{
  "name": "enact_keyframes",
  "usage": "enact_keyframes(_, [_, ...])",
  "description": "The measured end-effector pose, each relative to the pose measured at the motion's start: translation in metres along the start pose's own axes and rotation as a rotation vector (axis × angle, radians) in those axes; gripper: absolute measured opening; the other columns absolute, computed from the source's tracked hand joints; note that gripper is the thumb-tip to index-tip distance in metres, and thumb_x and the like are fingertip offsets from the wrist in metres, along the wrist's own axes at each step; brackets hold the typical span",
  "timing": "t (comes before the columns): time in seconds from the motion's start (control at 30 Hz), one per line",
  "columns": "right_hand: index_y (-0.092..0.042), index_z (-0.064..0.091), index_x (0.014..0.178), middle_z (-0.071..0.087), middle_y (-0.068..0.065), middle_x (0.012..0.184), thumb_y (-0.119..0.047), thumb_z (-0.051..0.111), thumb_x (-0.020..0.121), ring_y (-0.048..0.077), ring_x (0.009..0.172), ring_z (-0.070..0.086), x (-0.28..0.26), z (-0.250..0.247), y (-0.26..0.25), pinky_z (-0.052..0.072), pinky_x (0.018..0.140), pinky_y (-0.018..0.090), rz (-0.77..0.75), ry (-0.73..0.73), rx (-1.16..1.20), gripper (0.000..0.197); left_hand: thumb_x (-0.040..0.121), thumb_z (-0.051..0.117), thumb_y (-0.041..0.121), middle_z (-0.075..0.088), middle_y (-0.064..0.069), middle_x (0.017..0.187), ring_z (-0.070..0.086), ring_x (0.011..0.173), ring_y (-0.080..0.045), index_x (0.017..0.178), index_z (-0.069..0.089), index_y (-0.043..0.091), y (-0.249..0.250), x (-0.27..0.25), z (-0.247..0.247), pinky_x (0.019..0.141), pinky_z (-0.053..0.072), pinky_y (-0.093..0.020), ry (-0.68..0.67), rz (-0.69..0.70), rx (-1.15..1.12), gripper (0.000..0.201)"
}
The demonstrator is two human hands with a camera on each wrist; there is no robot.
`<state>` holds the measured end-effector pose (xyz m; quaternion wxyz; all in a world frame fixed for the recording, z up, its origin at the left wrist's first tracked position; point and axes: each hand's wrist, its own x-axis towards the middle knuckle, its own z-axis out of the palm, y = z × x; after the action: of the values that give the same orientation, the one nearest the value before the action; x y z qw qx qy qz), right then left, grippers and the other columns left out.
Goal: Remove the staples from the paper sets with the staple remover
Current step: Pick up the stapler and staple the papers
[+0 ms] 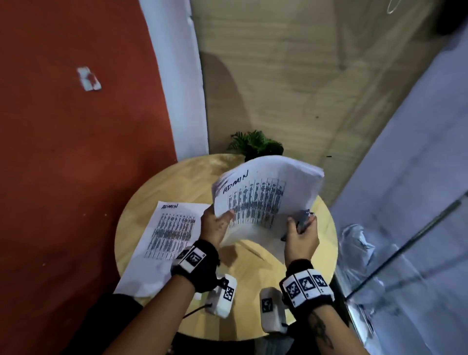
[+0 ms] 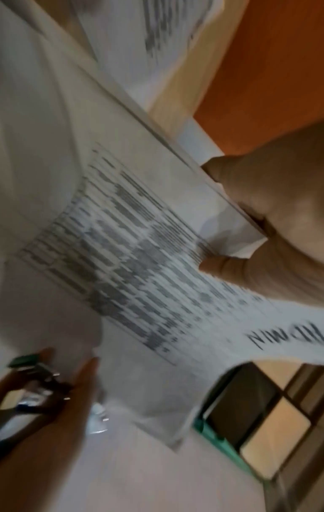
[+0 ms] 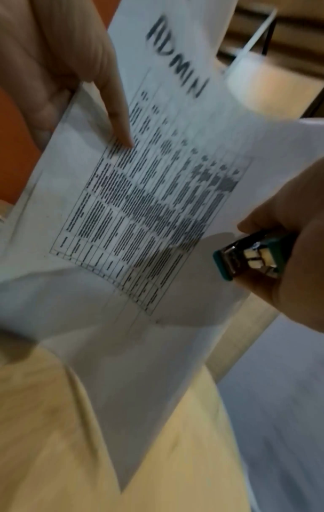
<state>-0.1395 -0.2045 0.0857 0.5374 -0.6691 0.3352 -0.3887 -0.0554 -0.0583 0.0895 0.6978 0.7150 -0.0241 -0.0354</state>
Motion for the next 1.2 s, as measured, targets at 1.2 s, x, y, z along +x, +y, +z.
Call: enact_keyframes(1.2, [-0.022, 0.044, 0.086, 0.062, 0.003, 0.074, -0.048, 0.045, 0.088, 0.021, 0.066, 0.057, 0.007, 0.023, -0.105, 0.044, 0.058, 0.031, -0.162, -0.070, 0.548, 0.026, 0.081, 0.070, 0.003, 0.063, 0.018, 0.055, 0.052, 0.055, 0.003, 0.077, 0.069, 0.018, 0.038, 0.005, -0.027, 0.062, 0.044, -0.013, 0.049, 0.339, -0.101, 0.015])
